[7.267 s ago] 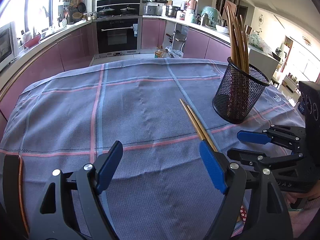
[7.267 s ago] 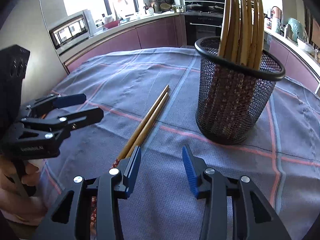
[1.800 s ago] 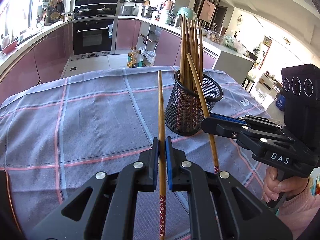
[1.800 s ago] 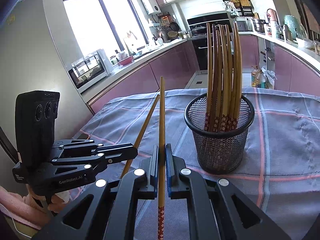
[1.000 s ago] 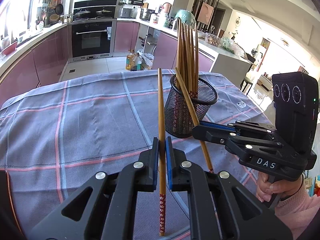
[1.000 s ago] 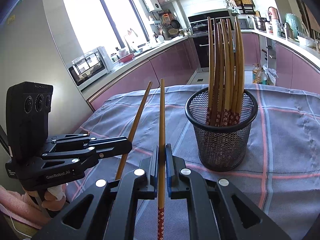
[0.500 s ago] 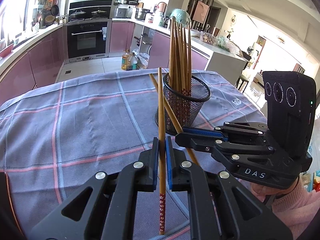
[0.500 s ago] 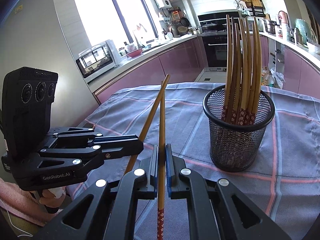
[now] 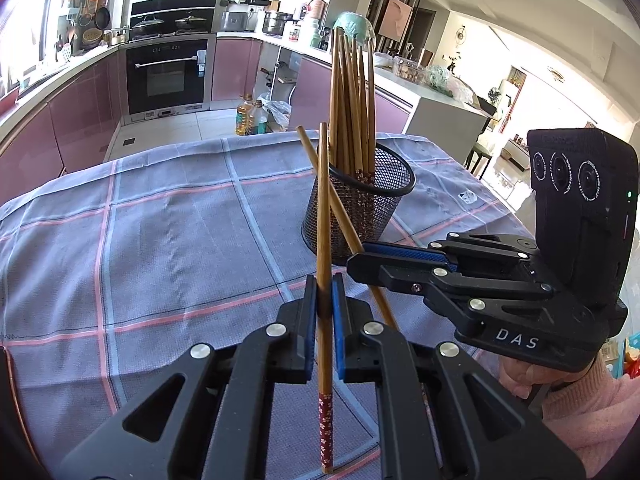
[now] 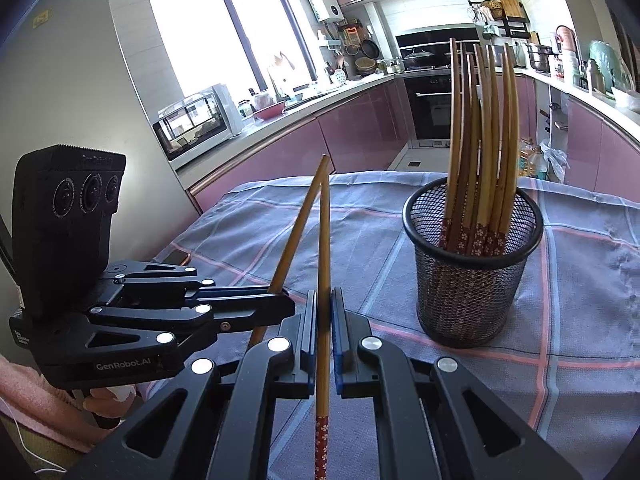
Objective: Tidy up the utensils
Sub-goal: 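Lift the left tool's chopstick upright toward the cup while the right tool carries its own, then lower the chopstick into the cup with the left tool while the right tool lowers its own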
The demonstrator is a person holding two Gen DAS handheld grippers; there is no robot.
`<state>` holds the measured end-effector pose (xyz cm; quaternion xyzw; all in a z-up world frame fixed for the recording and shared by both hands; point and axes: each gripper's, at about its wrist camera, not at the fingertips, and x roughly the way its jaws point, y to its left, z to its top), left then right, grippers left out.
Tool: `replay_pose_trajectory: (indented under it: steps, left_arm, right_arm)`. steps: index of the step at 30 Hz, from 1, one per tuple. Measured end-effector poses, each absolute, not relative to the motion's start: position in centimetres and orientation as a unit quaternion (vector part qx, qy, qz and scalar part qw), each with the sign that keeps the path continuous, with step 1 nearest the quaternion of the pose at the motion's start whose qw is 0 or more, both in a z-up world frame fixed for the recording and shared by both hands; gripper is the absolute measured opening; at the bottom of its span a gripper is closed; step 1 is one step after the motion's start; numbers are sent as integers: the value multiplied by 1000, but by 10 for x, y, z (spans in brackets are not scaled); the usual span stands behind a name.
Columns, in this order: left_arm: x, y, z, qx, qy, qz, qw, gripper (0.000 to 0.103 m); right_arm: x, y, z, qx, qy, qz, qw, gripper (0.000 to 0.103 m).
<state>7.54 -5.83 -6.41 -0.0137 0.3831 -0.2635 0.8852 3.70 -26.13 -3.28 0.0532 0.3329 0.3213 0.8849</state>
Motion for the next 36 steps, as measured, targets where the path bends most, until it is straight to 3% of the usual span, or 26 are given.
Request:
replay_pose_trajectory:
  steps: [36]
  left_arm:
    - [75, -60, -33, -16, 352, -276, 894, 8]
  right_arm:
    - [30, -312, 9, 76, 259, 283, 920, 6]
